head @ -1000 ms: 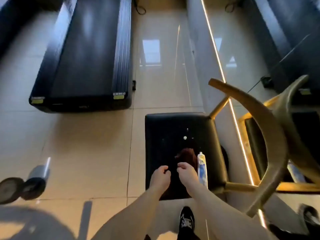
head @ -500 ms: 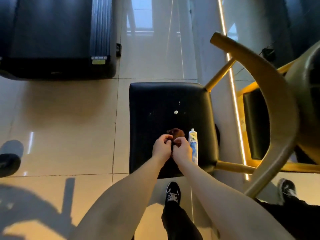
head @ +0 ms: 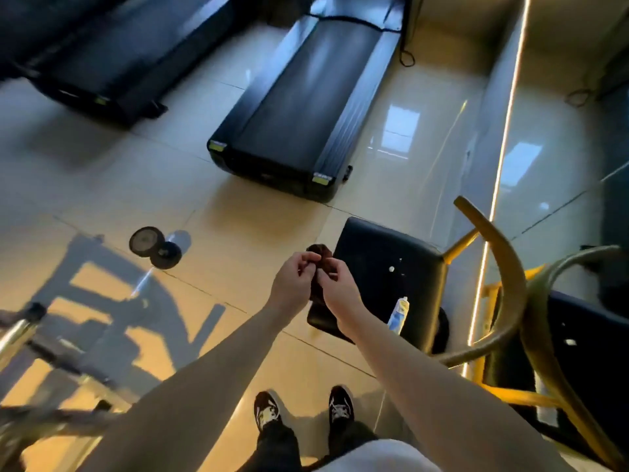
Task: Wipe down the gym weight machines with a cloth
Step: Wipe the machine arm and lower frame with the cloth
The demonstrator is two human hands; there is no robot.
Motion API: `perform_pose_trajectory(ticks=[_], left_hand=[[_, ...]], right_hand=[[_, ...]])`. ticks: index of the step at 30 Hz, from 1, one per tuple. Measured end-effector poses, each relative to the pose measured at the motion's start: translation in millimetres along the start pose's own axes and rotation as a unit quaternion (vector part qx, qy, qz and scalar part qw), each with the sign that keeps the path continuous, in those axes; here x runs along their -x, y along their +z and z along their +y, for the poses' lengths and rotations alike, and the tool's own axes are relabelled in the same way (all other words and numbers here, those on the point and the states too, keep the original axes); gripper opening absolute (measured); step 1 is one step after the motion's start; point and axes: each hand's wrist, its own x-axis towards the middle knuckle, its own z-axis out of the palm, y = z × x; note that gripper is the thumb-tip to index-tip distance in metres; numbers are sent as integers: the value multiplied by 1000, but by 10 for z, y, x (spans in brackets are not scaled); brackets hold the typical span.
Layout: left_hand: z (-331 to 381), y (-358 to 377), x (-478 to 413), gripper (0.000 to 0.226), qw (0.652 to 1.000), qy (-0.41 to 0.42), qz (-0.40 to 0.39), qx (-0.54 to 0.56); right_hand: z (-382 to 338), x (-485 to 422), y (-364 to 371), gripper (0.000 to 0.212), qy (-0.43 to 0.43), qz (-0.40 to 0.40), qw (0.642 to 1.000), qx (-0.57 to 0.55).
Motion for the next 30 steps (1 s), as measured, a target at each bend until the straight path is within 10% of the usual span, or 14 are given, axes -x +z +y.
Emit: perform_pose_trajectory(ticks=[17,30], left_hand=[[-1191,-3255,3217,20,899,32,391,-192],[-2020,-5341,4713,40,868,-1,497,16]], right_hand=[[339,2727,3184,24,-264,-214,917,207],[726,4117,5408,34,-240,-442,825,257]])
